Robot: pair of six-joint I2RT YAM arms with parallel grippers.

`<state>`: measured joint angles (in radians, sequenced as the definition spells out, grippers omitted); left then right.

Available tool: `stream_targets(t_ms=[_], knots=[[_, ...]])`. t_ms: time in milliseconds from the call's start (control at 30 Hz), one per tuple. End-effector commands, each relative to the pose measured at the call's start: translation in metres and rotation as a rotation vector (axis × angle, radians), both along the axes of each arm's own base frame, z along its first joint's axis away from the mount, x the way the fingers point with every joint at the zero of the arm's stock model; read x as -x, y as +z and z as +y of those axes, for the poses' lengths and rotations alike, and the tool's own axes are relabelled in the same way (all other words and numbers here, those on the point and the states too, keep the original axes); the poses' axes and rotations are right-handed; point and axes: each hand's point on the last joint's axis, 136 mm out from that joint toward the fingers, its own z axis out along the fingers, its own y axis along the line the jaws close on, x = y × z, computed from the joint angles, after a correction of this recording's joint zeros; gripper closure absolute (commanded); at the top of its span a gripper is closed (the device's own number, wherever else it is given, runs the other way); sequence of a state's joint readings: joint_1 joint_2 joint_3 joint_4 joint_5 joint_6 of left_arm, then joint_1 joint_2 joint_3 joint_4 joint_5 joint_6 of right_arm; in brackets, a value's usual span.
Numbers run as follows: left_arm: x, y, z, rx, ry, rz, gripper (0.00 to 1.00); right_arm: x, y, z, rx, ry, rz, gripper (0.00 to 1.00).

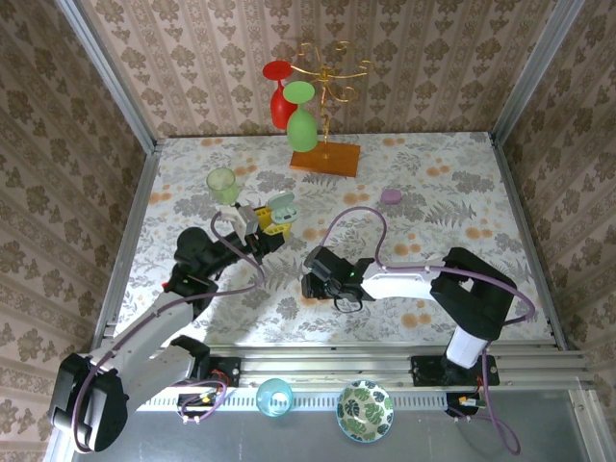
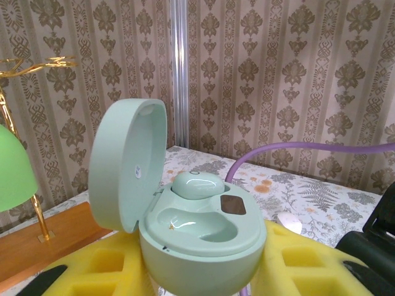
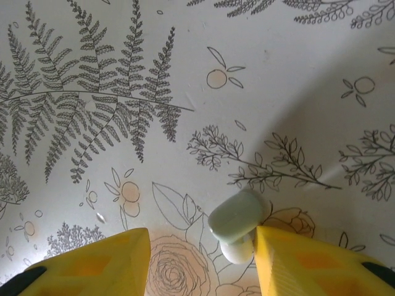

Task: Insert the wireless bluetooth earbuds into the charging case

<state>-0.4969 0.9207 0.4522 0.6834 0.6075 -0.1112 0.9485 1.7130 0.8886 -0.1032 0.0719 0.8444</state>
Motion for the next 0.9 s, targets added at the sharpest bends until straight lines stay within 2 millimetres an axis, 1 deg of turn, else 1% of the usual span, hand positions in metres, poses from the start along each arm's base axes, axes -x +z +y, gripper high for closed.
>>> stream_targets(t_ms=[0,267,433,567,633,867], knots=[[0.004,0.010,0.003,0.012,0.009,-0.055,0.77,-0.006,-0.001,-0.003,0.060,0.012,-0.008,0.52],[0.004,0.011,0.004,0.009,0.015,-0.062,0.77,-0.012,-0.004,0.001,0.137,0.054,0.003,0.53],[0.002,0.011,0.008,0.012,0.033,-0.061,0.77,-0.015,-0.004,-0.001,0.200,0.088,-0.008,0.60],[0.001,0.013,0.009,0.013,0.037,-0.063,0.77,-0.013,-0.005,0.009,0.199,0.149,0.000,0.65],[0.001,0.012,0.009,0.013,0.037,-0.061,0.77,-0.013,-0.008,0.010,0.226,0.175,0.002,0.67],[0.003,0.012,0.010,0.014,0.038,-0.060,0.77,-0.012,-0.012,0.004,0.341,0.235,-0.005,0.73]])
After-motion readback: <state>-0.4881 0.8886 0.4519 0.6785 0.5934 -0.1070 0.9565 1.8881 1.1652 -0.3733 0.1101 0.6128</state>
